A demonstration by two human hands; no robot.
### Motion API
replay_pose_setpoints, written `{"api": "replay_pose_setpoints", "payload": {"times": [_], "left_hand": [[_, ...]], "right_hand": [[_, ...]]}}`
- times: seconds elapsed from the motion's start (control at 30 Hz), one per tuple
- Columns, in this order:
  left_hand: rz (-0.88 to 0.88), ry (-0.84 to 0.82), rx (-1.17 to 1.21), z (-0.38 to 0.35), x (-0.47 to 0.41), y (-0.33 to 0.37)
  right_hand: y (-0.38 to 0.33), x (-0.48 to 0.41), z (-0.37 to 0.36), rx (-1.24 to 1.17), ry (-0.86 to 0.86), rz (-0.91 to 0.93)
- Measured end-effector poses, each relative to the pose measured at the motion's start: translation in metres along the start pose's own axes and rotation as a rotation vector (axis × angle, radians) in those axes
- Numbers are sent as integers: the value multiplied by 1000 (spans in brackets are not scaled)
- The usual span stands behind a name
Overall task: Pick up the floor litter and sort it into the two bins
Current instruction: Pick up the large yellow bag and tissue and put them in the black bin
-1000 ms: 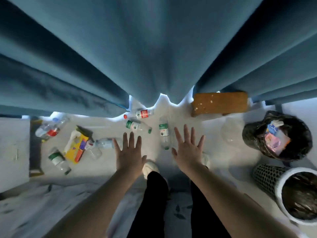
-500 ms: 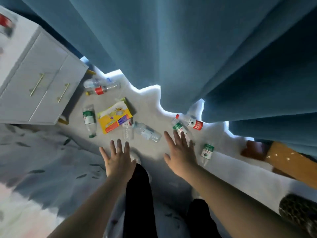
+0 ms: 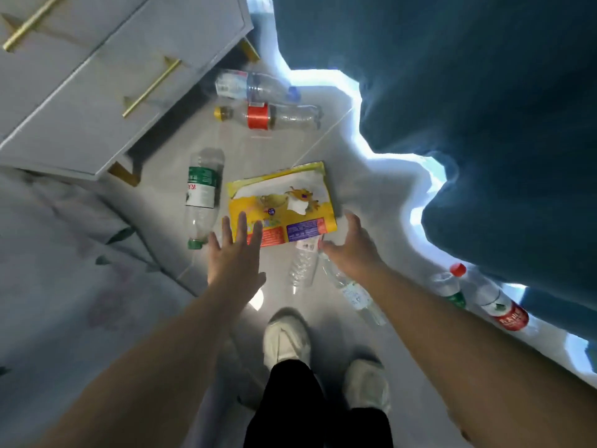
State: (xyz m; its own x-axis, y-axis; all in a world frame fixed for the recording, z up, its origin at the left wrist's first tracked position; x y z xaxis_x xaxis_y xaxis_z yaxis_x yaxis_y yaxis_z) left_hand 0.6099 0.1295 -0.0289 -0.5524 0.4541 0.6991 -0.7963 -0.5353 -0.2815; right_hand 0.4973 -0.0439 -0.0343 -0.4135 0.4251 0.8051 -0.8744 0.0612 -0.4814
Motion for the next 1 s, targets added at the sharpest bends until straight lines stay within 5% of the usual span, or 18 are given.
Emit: {"api": "replay_pose_setpoints", "payload": {"times": [0.2, 0.43, 1.0], "left_hand": [[23, 72, 75, -67, -91, 17], [52, 83, 150, -89, -114, 19], [6, 257, 184, 156, 16, -76]], "right_hand": [[27, -114, -27, -179, 105, -1], [24, -143, -22, -157, 184, 61], [-133, 52, 131, -376, 210, 49]]}}
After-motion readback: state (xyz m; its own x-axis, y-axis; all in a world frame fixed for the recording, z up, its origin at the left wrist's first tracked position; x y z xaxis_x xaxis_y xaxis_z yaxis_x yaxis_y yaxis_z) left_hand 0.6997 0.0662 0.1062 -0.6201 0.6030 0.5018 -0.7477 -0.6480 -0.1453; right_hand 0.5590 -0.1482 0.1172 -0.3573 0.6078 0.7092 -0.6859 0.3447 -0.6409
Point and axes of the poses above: each hand's wrist, its own x-axis away from the middle knuckle, its own z-axis out of the back of the hand, y = z × x, the point moved 9 cm from there along -x, towards the middle knuckle, and after that the axes turned 12 degrees about -x, right-handed, at the moved point
